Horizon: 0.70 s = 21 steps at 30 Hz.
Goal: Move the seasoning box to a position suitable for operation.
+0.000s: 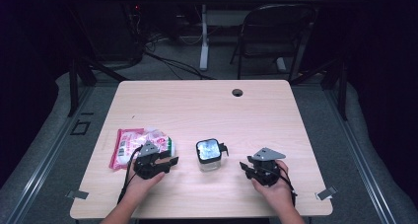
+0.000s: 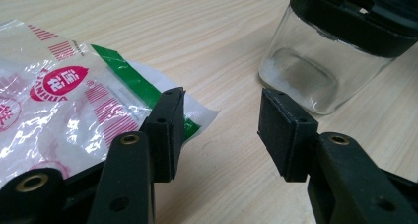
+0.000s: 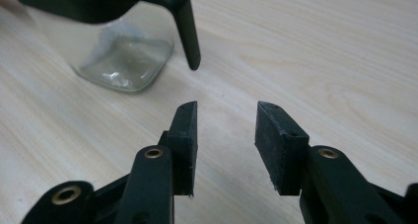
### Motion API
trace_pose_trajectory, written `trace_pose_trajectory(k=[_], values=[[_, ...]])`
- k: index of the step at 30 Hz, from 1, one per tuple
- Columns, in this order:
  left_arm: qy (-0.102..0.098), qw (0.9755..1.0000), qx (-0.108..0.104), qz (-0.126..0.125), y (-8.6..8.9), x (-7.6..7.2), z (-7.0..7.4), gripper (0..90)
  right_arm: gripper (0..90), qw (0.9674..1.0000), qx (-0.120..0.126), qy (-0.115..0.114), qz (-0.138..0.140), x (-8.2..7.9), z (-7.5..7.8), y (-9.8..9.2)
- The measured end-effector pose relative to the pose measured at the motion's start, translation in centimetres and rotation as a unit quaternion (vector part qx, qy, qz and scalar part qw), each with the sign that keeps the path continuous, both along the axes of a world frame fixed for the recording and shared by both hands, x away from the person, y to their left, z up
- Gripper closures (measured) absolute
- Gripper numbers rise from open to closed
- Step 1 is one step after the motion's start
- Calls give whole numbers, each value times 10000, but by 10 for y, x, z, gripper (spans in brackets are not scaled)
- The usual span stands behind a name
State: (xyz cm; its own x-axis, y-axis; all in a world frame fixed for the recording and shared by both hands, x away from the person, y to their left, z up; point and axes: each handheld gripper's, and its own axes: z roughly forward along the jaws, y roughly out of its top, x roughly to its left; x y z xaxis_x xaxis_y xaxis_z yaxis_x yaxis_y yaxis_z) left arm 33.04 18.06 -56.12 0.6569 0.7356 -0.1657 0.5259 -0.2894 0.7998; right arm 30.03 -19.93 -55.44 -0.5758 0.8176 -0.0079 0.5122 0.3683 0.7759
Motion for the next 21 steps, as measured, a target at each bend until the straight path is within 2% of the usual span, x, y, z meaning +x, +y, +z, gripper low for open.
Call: trace_pose_trajectory(k=[2, 4, 6, 9, 10, 12, 14, 16, 17, 18, 21], values=[[-11, 10000, -8, -12, -1, 0, -1, 531, 626, 10000, 41, 35, 4, 0, -1, 1], [-32, 9999, 127, -36, -1, -1, -2, 547, 651, 9998, 163, 113, -9, 1, -1, 2], [-84, 9998, 186, -57, -2, -2, -2, 554, 672, 9998, 112, 137, 43, 3, 1, 3], [-19, 9999, 153, -78, -2, -5, 0, 579, 700, 9996, 145, 224, 34, 4, -1, 2], [-90, 9997, 220, -67, -2, -8, 1, 586, 723, 9994, 265, 243, 25, 3, -1, 1], [-109, 9996, 265, -39, -2, -11, 2, 586, 733, 9992, 310, 240, 48, 3, 1, 1], [-168, 9994, 299, 9, 0, -15, 4, 591, 747, 9985, 528, 148, 89, 1, 5, 2], [-209, 9995, 203, 74, 5, -19, 8, 594, 753, 9982, 569, 104, 143, 2, 4, 7], [-209, 9995, 203, 74, 5, -19, 8, 605, 753, 9982, 569, 104, 143, 2, 4, 7], [-189, 9997, 171, 56, 7, -19, 9, 614, 753, 9988, 428, 122, 226, 5, 3, 12], [-142, 9998, 119, 78, 11, -19, 8, 622, 741, 9986, 394, 169, 324, 8, 1, 17]])
